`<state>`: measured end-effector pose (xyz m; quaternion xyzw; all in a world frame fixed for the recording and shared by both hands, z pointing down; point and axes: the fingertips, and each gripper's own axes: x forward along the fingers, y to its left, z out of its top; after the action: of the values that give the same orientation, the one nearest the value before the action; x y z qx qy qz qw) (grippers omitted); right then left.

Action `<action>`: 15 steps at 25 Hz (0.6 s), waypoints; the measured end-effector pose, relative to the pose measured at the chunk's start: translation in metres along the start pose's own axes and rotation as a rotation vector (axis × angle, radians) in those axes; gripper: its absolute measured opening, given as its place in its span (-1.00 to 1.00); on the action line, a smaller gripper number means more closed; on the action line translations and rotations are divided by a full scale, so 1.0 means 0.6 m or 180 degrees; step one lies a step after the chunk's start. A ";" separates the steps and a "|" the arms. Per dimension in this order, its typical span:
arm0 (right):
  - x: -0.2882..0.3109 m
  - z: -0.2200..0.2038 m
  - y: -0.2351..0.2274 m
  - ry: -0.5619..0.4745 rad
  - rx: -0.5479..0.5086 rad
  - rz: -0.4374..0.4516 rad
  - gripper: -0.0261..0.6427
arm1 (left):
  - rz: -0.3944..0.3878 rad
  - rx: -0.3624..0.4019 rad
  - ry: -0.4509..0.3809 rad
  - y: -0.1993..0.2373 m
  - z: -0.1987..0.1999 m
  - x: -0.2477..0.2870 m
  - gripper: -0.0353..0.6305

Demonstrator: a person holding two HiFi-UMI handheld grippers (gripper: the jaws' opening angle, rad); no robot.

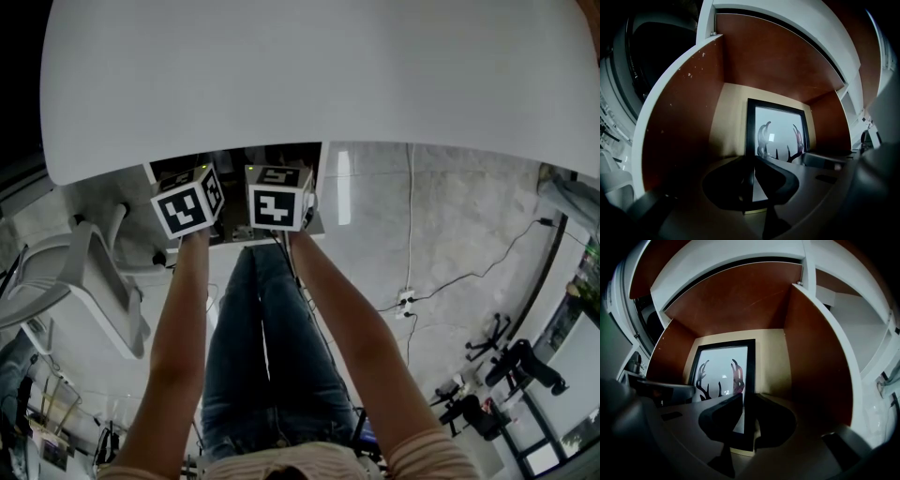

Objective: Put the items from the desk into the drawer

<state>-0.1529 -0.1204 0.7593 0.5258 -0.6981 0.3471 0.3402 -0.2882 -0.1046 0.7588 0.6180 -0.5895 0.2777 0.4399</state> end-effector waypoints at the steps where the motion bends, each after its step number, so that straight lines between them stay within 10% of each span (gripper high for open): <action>1: -0.001 0.001 -0.001 -0.0009 0.0008 -0.0020 -0.66 | 0.0011 -0.0005 0.0003 0.000 0.000 -0.001 -0.67; 15: -0.082 0.042 0.010 -0.0334 -0.0013 0.0015 -0.76 | 0.0091 0.0141 -0.0300 -0.017 0.038 -0.069 -0.80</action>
<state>-0.1509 -0.1155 0.7038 0.5410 -0.7169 0.3184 0.3034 -0.2885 -0.1052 0.7103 0.6315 -0.6120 0.2675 0.3939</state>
